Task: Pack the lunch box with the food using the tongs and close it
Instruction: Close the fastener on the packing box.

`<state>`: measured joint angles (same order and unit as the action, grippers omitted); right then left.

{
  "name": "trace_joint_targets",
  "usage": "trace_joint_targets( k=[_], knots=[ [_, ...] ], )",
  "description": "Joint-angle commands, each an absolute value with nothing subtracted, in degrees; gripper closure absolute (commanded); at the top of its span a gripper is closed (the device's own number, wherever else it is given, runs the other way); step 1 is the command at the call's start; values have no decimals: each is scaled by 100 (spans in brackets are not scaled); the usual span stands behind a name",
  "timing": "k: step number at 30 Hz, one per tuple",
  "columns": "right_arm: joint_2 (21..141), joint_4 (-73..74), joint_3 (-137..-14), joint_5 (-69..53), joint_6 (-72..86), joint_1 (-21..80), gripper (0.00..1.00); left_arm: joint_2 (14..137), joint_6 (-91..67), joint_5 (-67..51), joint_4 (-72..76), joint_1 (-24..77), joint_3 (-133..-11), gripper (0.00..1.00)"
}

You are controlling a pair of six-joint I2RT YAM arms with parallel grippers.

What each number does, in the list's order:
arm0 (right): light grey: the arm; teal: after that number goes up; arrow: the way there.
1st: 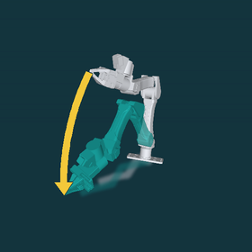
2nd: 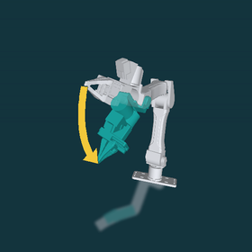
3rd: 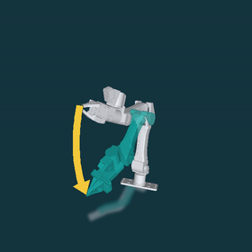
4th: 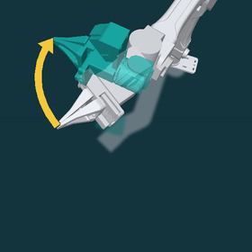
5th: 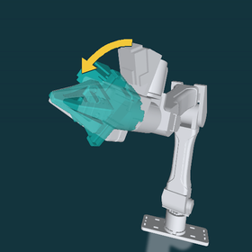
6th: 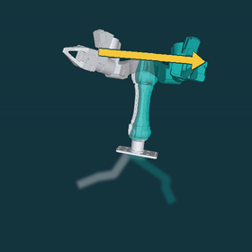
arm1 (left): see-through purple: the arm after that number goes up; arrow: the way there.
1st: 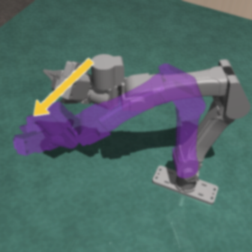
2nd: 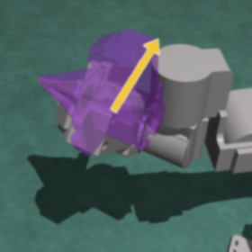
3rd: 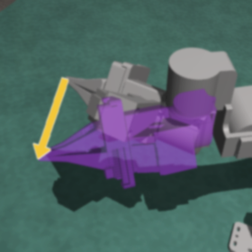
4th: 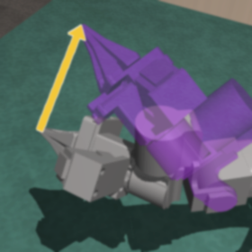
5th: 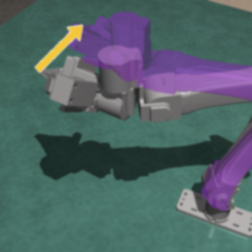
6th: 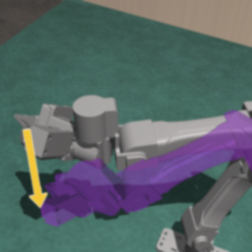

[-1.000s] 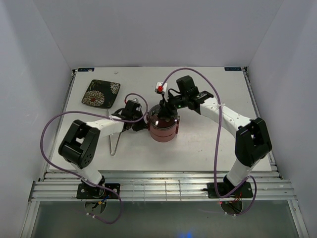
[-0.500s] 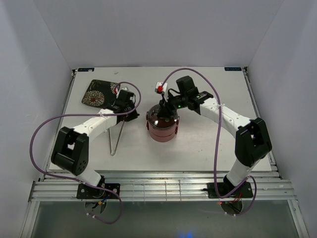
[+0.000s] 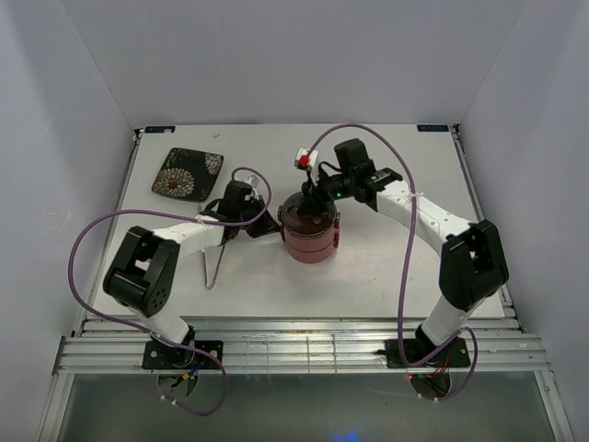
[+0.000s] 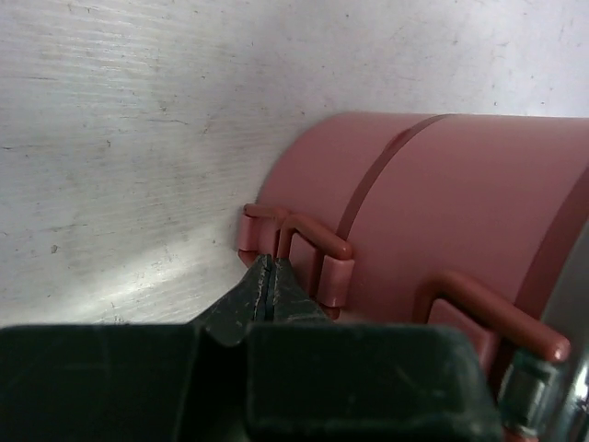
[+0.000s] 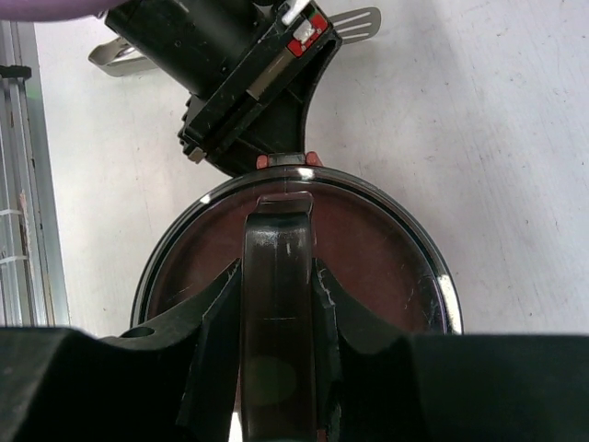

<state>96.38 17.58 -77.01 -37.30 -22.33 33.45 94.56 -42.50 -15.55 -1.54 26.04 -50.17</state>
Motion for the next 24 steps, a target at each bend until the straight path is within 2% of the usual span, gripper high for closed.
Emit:
trace_joint_targets(
  k=[1,4,6,11,19,22,24],
  knots=[
    [9844,2030,-7436,-3534,-2004,3454,92,9089,-4465,-2594,344,2690,-5027,100],
    [9835,2022,-7409,-3524,-2013,3428,92,8746,-4184,-1673,-944,2514,-5386,100],
    [9835,2022,-7409,-3559,-2013,3428,92,8658,-3930,-858,-1448,2470,-5650,100],
    [9782,2065,-7304,-3603,-2118,3428,92,8596,-3648,271,-2336,2435,-6134,100],
    [9826,2039,-7102,-3533,-2188,3437,92,9140,-3612,237,-2277,2443,-6030,100],
    [9852,1987,-7023,-3542,-2197,3437,92,9246,-3656,-87,-1805,2452,-5784,100],
    [9879,1951,-6996,-3577,-2180,3437,92,9334,-3787,-902,-1408,2452,-5600,100]
  ],
)
